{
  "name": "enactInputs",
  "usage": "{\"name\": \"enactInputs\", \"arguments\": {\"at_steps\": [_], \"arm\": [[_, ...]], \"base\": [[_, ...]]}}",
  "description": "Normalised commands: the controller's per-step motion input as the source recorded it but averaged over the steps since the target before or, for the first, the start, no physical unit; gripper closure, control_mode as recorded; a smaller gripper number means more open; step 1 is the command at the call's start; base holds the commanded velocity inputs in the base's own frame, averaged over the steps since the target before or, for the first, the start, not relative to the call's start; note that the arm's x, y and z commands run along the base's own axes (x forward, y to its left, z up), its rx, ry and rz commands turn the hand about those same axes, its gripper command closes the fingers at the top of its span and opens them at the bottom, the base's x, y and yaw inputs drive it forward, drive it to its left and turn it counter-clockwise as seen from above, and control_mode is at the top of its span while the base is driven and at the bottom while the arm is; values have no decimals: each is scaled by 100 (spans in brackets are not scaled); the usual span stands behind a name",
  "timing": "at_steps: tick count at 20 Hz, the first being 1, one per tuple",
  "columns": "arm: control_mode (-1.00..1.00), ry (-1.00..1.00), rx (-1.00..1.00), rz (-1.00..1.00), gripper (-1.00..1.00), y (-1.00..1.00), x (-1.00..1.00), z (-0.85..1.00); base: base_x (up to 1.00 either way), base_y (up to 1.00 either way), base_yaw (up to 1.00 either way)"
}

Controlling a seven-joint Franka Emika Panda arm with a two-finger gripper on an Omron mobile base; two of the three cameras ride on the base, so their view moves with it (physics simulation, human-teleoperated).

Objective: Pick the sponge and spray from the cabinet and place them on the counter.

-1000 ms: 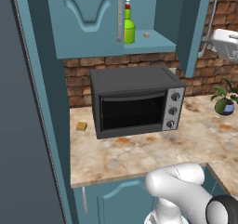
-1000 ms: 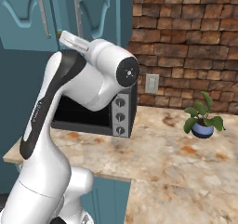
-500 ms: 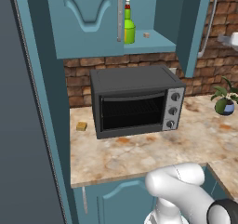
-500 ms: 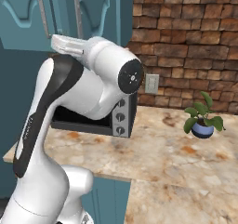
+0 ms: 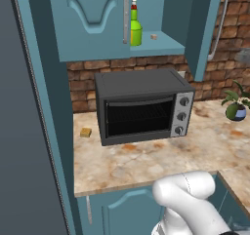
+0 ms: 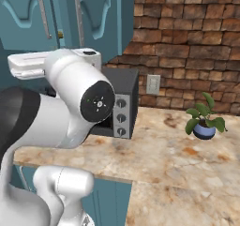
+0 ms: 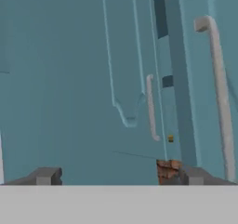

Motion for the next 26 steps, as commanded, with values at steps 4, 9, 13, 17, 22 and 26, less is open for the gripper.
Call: {"name": "enactInputs", "arguments": {"at_steps": [4, 9, 13, 17, 22, 26], "arm": [[-100, 0, -13, -12, -100, 72, -19, 5], [-100, 11, -19, -17, -100, 31, -15, 0], [-100, 25, -24, -23, -100, 18, -3, -4], [-100, 22, -22, -22, -100, 18, 5, -1], [-100, 20, -21, -19, -100, 6, 18, 0], [-100, 10, -23, -14, -100, 30, 41, -2]], "base": [[0, 0, 0], [0, 0, 0], [0, 0, 0], [0, 0, 0], [0, 0, 0], [0, 0, 0]]}}
